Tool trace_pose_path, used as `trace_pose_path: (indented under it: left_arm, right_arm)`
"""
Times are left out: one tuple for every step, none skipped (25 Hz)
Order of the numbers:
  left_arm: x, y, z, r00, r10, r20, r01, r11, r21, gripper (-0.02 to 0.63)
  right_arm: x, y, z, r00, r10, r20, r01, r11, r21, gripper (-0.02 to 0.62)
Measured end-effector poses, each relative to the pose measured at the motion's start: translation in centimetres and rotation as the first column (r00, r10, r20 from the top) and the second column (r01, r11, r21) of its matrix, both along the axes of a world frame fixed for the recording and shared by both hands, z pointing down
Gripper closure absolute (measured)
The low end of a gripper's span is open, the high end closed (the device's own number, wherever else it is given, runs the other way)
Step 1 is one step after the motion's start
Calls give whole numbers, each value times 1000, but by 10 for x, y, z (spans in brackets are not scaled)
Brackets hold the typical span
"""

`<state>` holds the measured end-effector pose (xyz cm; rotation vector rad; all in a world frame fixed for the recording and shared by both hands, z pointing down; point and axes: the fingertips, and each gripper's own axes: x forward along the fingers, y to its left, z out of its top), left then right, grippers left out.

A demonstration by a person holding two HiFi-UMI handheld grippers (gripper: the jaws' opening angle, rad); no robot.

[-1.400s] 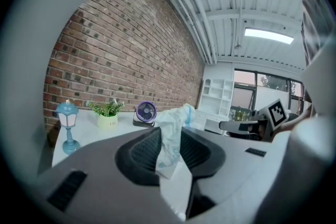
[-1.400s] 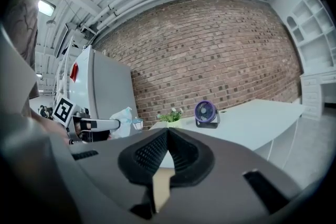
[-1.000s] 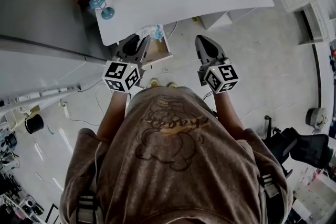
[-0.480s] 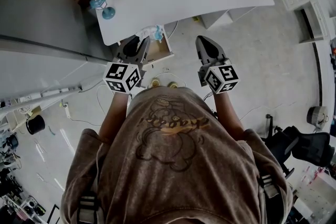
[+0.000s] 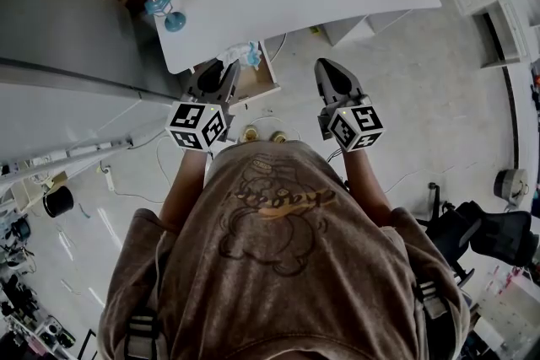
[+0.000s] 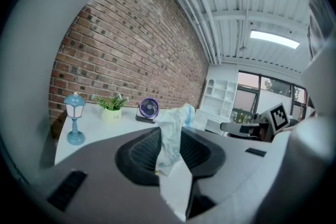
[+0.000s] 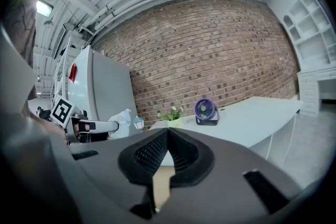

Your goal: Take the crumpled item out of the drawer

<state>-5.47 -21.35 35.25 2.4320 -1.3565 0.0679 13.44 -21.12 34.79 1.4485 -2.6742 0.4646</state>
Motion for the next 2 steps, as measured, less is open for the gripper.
trace_pose_path:
  left_arm:
    - [0,0,1,1000,-1,-2,1,1000,-3,506]
    - [-1,-1,1,1000,-3,-5,3,1000,-6,506]
  right_arm:
    - [0,0,1,1000,1,1,-1,1000,-2,600]
    - [0,0,1,1000,2,2,-2,1000,-3,599]
